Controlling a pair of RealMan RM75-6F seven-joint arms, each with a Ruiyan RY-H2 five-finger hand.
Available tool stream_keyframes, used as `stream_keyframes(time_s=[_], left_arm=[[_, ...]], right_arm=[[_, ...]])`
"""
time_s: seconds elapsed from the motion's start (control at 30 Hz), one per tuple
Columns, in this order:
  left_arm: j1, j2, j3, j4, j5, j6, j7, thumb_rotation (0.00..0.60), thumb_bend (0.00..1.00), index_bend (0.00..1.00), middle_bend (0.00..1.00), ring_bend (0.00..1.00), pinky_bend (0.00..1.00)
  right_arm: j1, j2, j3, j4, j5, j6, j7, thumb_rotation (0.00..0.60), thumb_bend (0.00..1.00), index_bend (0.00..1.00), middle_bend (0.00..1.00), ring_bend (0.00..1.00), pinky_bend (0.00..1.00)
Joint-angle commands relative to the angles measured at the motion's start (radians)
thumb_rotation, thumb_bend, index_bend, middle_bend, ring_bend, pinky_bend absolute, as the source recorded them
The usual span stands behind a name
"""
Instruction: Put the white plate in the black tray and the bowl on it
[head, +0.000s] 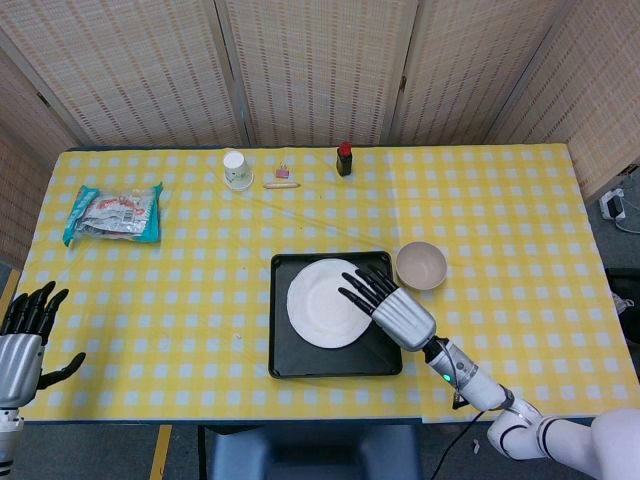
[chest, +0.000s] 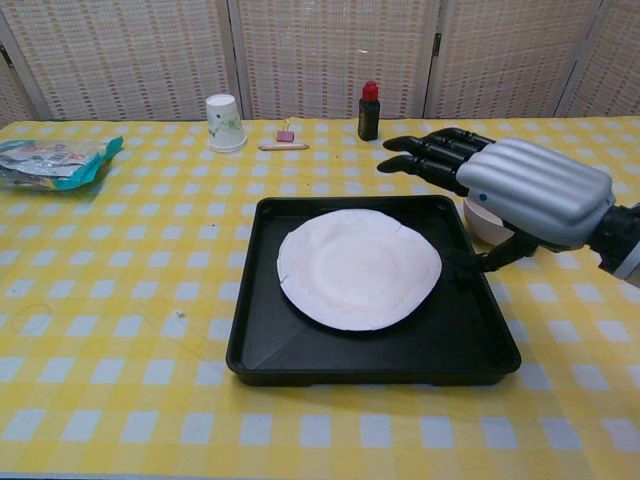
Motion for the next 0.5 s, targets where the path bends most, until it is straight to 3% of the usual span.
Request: stream_keyframes(time_s=[0.03, 0.23, 0.5], left_arm=[[0.001, 0.0, 0.001, -0.002, 0.001, 0.001, 0.001, 0.6, 0.24, 0.0, 0.0, 0.06, 0.04], [-0.005, -0.006, 0.005, -0.005, 0.004, -0.011, 0.011, 0.6, 0.24, 0.0, 0.0, 0.06, 0.04], [-0.016, -0.019, 0.008, -0.004, 0.01, -0.027, 0.026, 0.6, 0.24, 0.0, 0.0, 0.06, 0.04]], right_arm=[[-0.057, 0.088, 0.012, -0.058, 0.052, 0.048, -0.041, 0.6, 0.35, 0.1, 0.0, 0.0, 0.0], [-0.095, 0.19, 0.023, -0.067, 0.153, -0.004, -0.001, 0.6, 0.35, 0.18, 0.0, 0.0, 0.0], [-0.106, 0.175, 0.0, 0.063, 0.205, -0.104, 0.04, 0.6, 0.35, 0.33, 0.0, 0.0, 0.0]])
